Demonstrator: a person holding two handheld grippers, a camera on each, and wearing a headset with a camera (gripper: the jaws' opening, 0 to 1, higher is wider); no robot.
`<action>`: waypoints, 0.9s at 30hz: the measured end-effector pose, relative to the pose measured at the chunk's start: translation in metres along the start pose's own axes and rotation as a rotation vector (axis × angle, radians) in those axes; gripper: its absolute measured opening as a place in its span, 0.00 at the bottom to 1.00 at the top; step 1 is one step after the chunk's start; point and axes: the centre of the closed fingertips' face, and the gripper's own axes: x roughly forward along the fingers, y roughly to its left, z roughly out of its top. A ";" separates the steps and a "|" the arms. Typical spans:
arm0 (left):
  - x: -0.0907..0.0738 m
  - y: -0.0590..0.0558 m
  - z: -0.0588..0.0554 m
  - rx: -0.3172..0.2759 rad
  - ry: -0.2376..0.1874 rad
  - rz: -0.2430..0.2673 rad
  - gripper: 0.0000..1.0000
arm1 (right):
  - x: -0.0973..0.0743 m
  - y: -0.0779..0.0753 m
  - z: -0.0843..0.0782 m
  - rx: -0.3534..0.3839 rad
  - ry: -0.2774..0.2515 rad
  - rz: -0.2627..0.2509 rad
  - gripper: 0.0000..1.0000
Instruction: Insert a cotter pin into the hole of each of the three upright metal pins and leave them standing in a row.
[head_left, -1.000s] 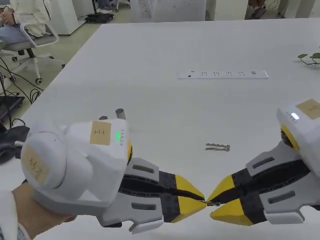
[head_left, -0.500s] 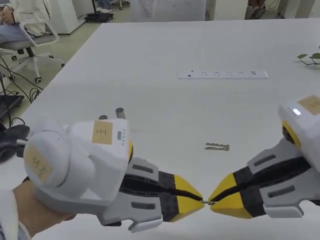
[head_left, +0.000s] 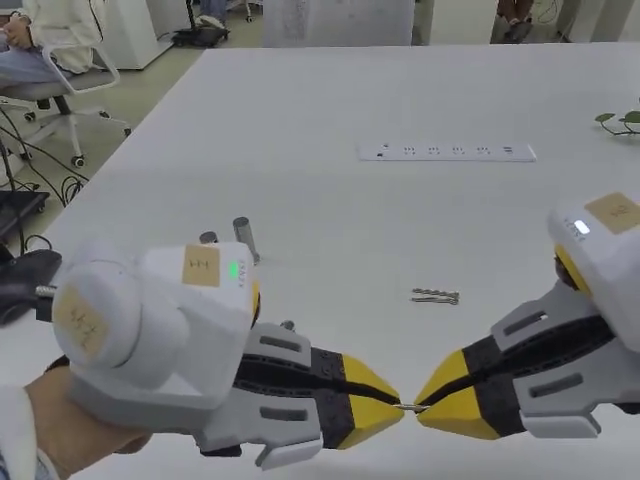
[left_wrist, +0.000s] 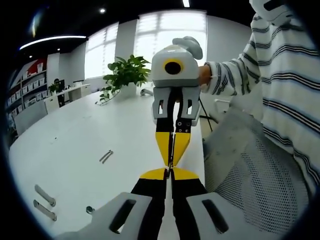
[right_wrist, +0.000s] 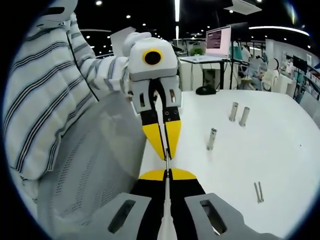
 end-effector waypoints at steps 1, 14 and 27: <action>0.000 0.000 0.000 -0.002 0.000 0.001 0.01 | 0.001 0.000 0.000 -0.002 0.003 -0.001 0.02; 0.001 -0.001 -0.007 -0.032 0.009 0.011 0.11 | 0.004 -0.005 0.002 0.019 0.011 -0.016 0.02; -0.020 0.037 -0.020 -0.048 0.038 0.167 0.20 | 0.004 -0.019 0.004 0.072 0.007 -0.084 0.02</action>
